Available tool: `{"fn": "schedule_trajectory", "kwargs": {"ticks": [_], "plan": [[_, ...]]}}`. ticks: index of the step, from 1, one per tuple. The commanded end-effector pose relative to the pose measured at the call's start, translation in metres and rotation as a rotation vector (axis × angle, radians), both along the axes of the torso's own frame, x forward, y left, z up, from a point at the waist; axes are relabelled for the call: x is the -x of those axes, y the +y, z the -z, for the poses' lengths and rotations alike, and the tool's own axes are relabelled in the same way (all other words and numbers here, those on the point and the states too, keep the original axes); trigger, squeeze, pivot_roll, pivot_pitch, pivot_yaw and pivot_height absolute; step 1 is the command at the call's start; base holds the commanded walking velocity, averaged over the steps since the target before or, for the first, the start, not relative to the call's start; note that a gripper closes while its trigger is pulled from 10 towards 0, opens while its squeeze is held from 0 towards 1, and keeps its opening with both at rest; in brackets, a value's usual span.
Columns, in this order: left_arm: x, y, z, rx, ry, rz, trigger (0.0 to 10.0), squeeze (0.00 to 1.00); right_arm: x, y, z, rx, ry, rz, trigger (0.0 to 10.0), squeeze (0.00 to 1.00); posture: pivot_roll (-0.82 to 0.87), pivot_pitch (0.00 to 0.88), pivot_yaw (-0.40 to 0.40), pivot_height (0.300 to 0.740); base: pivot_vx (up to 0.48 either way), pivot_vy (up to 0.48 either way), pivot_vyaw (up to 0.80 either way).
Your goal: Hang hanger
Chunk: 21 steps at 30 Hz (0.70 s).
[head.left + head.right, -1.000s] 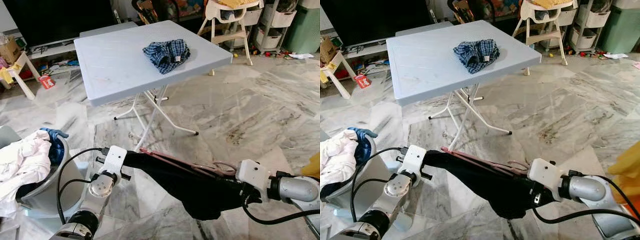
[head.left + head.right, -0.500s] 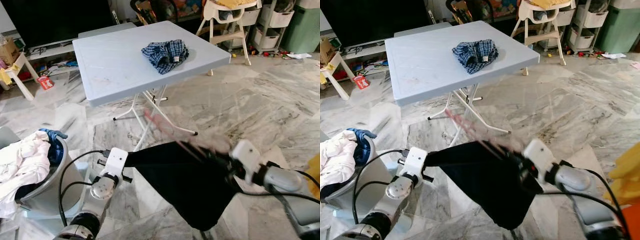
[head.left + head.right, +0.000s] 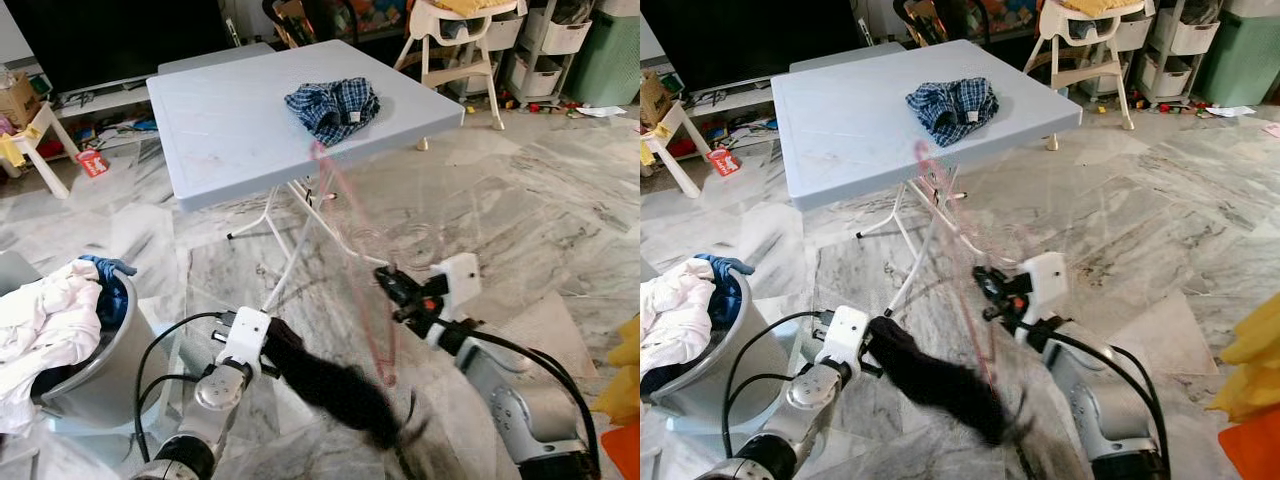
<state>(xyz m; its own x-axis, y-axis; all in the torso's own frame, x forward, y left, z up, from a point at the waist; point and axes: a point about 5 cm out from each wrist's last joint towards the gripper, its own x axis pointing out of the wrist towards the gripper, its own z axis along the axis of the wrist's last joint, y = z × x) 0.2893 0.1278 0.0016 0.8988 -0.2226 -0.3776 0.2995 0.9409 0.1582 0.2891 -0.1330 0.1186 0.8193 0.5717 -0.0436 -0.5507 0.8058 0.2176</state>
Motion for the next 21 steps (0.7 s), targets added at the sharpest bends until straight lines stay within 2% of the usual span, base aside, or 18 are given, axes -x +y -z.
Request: {"fn": "schedule_trajectory", "kwargs": {"ticks": [1,4,6,7,9,10,12,13,14,15,16,17,18,21], "plan": [[-0.013,-0.002,-0.013,-0.005,-0.042,0.007,3.8,0.0,-0.013,0.001,-0.02,-0.063,-0.061,0.052,10.0,0.0,-0.18,0.0,0.1,0.74,0.0,0.0,0.0],[-0.014,-0.003,-0.014,0.0,-0.047,0.008,3.8,0.0,-0.02,-0.001,-0.026,-0.039,-0.111,0.137,10.0,0.0,-0.18,0.0,0.102,0.74,0.0,0.0,0.0],[-0.014,-0.002,-0.014,0.0,-0.048,0.006,3.8,0.0,-0.026,-0.006,-0.027,0.04,-0.148,0.221,10.0,0.0,-0.18,0.0,0.102,0.74,0.0,0.0,0.0],[-0.012,0.003,-0.013,-0.002,-0.052,-0.008,3.7,0.0,-0.028,-0.011,-0.02,0.186,-0.169,0.276,10.0,0.0,-0.18,0.0,0.102,0.74,0.0,0.0,0.0],[-0.011,0.009,-0.013,-0.005,-0.058,-0.029,3.7,0.0,-0.028,-0.015,-0.013,0.277,-0.162,0.313,10.0,0.0,-0.18,0.0,0.102,0.74,0.0,0.0,0.0],[-0.011,0.01,-0.012,-0.006,-0.059,-0.034,3.7,0.0,-0.027,-0.016,-0.011,0.289,-0.158,0.32,10.0,0.0,-0.18,0.0,0.102,0.74,0.0,0.0,0.0],[-0.008,0.026,-0.014,-0.008,-0.096,-0.106,3.5,0.0,-0.02,-0.024,0.008,0.332,-0.083,0.362,10.0,0.0,-0.18,0.0,0.099,0.74,0.0,0.0,0.0],[-0.008,0.026,-0.014,-0.008,-0.096,-0.106,3.5,0.0,-0.02,-0.024,0.008,0.332,-0.083,0.362,10.0,0.0,-0.18,0.0,0.099,0.74,0.0,0.0,0.0],[-0.008,0.035,-0.02,0.046,-0.139,-0.176,4.2,0.0,-0.014,-0.028,0.018,0.368,-0.062,0.388,10.0,0.0,-0.18,0.0,0.099,0.74,0.0,0.0,0.0],[-0.008,0.037,-0.023,0.057,-0.159,-0.189,5.1,0.0,-0.012,-0.029,0.021,0.373,-0.055,0.395,10.0,0.0,-0.17,0.0,0.1,0.74,0.0,0.0,0.0],[-0.008,0.039,-0.027,0.068,-0.182,-0.202,5.1,0.0,-0.011,-0.03,0.023,0.371,-0.047,0.4,10.0,0.0,-0.17,0.0,0.1,0.74,0.0,0.0,0.0],[-0.008,0.04,-0.031,0.084,-0.208,-0.21,9.6,0.0,-0.009,-0.03,0.027,0.363,-0.04,0.411,10.0,0.0,-0.17,0.0,0.099,0.74,0.0,0.0,0.0],[-0.007,0.041,-0.037,0.089,-0.239,-0.217,10.0,0.0,-0.007,-0.031,0.03,0.365,-0.034,0.421,10.0,0.0,-0.16,0.0,0.098,0.74,0.0,0.0,0.0],[-0.003,0.046,-0.045,0.108,-0.284,-0.255,10.0,0.0,-0.002,-0.03,0.038,0.372,-0.017,0.437,10.0,0.0,-0.16,0.0,0.097,0.74,0.0,0.0,0.0]]}}
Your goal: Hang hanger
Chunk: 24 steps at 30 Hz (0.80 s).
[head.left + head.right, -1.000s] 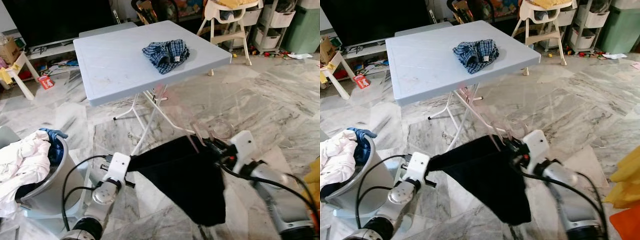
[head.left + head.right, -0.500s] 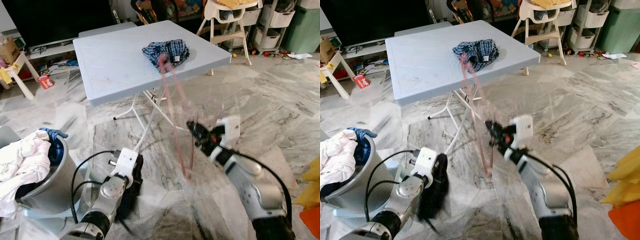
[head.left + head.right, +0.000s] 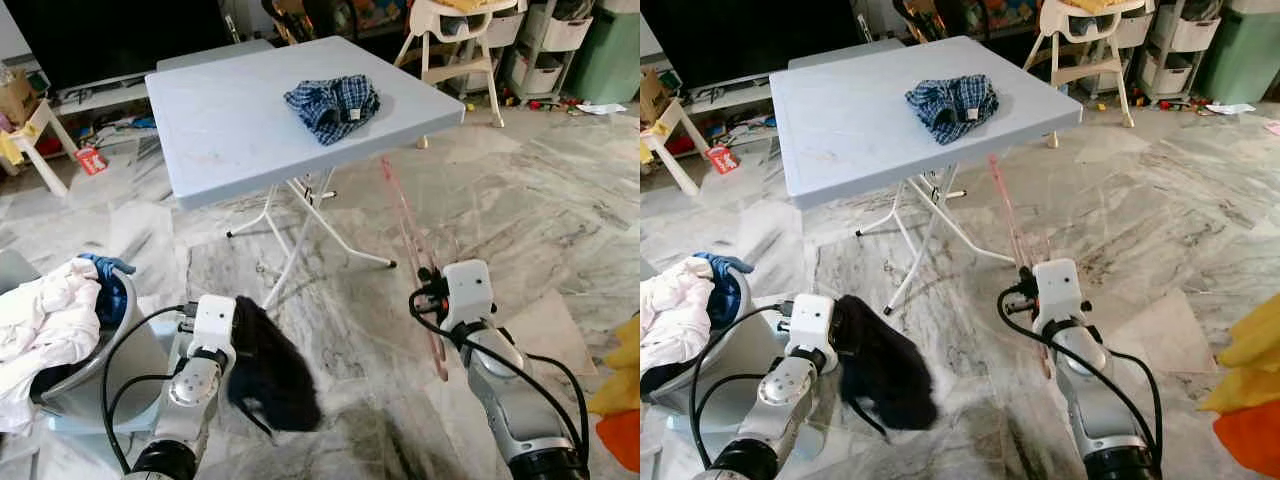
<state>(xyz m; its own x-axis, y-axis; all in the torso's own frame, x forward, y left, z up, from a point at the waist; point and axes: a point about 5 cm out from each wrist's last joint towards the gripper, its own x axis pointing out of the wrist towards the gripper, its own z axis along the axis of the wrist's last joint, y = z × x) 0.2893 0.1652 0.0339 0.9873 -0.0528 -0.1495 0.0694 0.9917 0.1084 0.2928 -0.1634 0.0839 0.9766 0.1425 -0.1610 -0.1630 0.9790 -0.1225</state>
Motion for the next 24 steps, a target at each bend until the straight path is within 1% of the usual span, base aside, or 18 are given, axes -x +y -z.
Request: {"fn": "schedule_trajectory", "kwargs": {"ticks": [1,3,7,8,9,10,11,12,14,17,18,19,20,22,24], "plan": [[-0.003,0.009,-0.013,0.013,-0.057,-0.051,10.0,0.0,0.002,0.0,0.003,0.008,0.0,0.013,10.0,0.0,-0.16,0.0,0.097,0.74,0.0,0.0,0.0],[0.005,0.012,-0.014,0.007,-0.073,-0.068,10.0,0.0,0.005,0.002,0.008,-0.004,0.009,0.021,10.0,0.0,-0.15,0.0,0.097,0.74,0.0,0.0,0.0],[0.013,0.011,-0.007,0.004,-0.045,-0.065,10.0,0.0,0.005,0.003,0.013,0.007,0.022,0.05,10.0,0.0,-0.15,0.0,0.094,0.74,0.0,0.0,0.0],[0.015,0.009,-0.006,0.003,-0.044,-0.058,10.0,0.0,0.005,0.001,0.015,0.017,0.028,0.067,10.0,0.0,-0.14,0.0,0.092,0.74,0.0,0.0,0.0],[0.018,0.008,-0.005,-0.002,-0.035,-0.051,10.0,0.0,0.006,-0.002,0.019,0.049,0.038,0.091,10.0,0.0,-0.14,0.0,0.09,0.74,0.0,0.0,0.0],[0.018,0.008,-0.005,-0.002,-0.035,-0.051,10.0,0.0,0.006,-0.002,0.019,0.049,0.038,0.091,10.0,0.0,-0.14,0.0,0.09,0.74,0.0,0.0,0.0],[0.019,0.008,-0.004,-0.004,-0.029,-0.052,10.0,0.0,0.008,-0.004,0.023,0.078,0.05,0.102,10.0,0.0,-0.14,0.0,0.09,0.74,0.0,0.0,0.0],[0.024,0.009,-0.001,-0.01,-0.012,-0.054,10.0,0.0,0.012,-0.011,0.031,0.128,0.079,0.132,10.0,0.0,-0.14,0.0,0.088,0.74,0.0,0.0,0.0],[0.031,0.012,0.003,-0.02,0.008,-0.055,10.0,0.0,0.018,-0.02,0.038,0.158,0.099,0.166,10.0,0.0,-0.14,0.0,0.088,0.74,0.0,0.0,0.0],[0.037,0.019,0.005,-0.035,0.026,-0.054,10.0,0.0,0.026,-0.03,0.04,0.181,0.099,0.189,10.0,0.0,-0.13,0.0,0.089,0.74,0.0,0.0,0.0],[0.042,0.024,0.005,-0.041,0.033,-0.052,10.0,0.0,0.031,-0.039,0.039,0.189,0.094,0.203,10.0,0.0,-0.13,0.0,0.091,0.74,0.0,0.0,0.0],[0.043,0.026,0.005,-0.041,0.035,-0.051,10.0,0.0,0.033,-0.042,0.039,0.193,0.094,0.205,10.0,0.0,-0.13,0.0,0.091,0.74,0.0,0.0,0.0],[0.046,0.029,0.004,-0.041,0.038,-0.041,10.0,0.0,0.036,-0.049,0.037,0.193,0.088,0.208,10.0,0.0,-0.13,0.0,0.091,0.74,0.0,0.0,0.0],[0.048,0.03,0.004,-0.042,0.038,-0.036,10.0,0.0,0.037,-0.051,0.036,0.19,0.086,0.209,10.0,0.0,-0.13,0.0,0.091,0.74,0.0,0.0,0.0],[0.052,0.034,0.004,-0.05,0.044,-0.032,10.0,0.0,0.04,-0.055,0.031,0.179,0.074,0.189,10.0,0.0,-0.13,0.0,0.094,0.74,0.0,0.0,0.0]]}}
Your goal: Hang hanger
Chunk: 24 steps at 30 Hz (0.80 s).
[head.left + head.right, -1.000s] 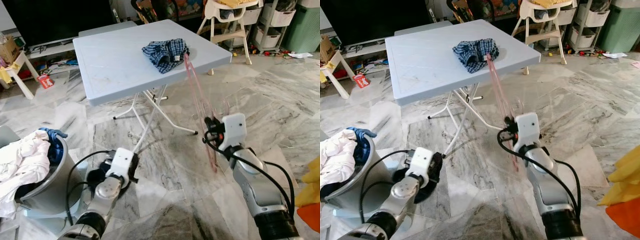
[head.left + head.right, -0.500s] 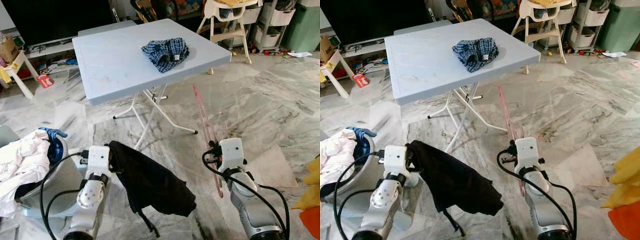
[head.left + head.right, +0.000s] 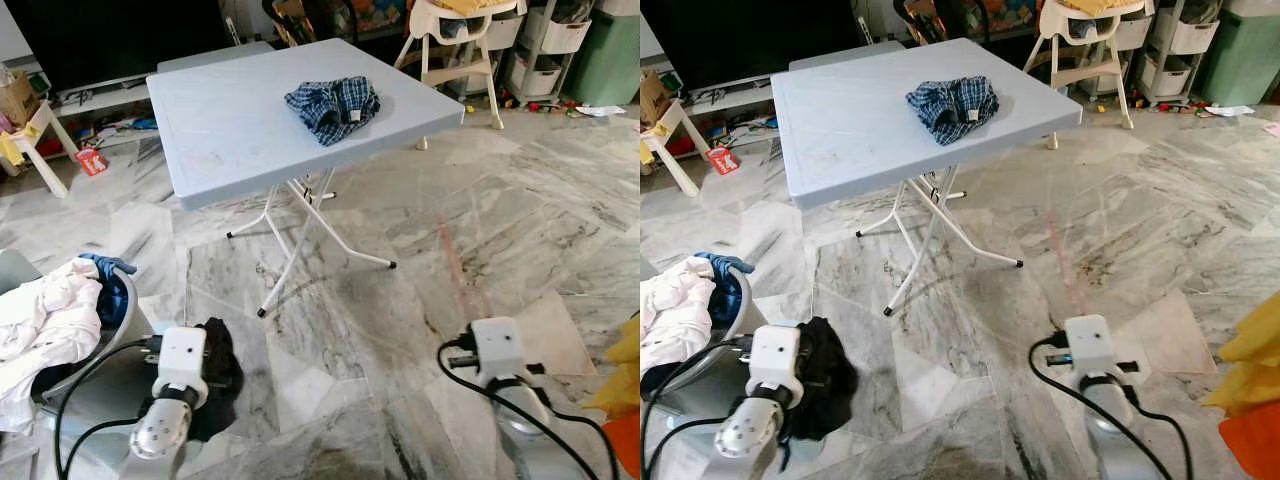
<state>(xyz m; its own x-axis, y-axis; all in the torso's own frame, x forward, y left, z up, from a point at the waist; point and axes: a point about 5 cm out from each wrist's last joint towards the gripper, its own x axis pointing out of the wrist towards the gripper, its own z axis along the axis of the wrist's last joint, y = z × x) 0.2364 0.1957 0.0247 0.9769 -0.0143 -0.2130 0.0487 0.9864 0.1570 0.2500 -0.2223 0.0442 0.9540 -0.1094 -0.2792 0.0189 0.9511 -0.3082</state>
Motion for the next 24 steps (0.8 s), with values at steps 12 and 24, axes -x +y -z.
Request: {"fn": "schedule_trajectory", "kwargs": {"ticks": [12,24], "plan": [[-0.003,-0.01,-0.016,0.083,-0.043,0.042,10.0,0.0,0.0,0.034,-0.021,-0.16,-0.106,-0.162,10.0,0.0,-0.13,0.0,0.083,0.74,0.0,0.0,0.0],[-0.016,0.003,-0.029,0.069,-0.08,0.02,10.0,0.0,-0.01,0.043,-0.034,-0.196,-0.148,-0.214,10.0,0.0,-0.12,0.0,0.074,0.74,0.13,0.0,0.31]]}}
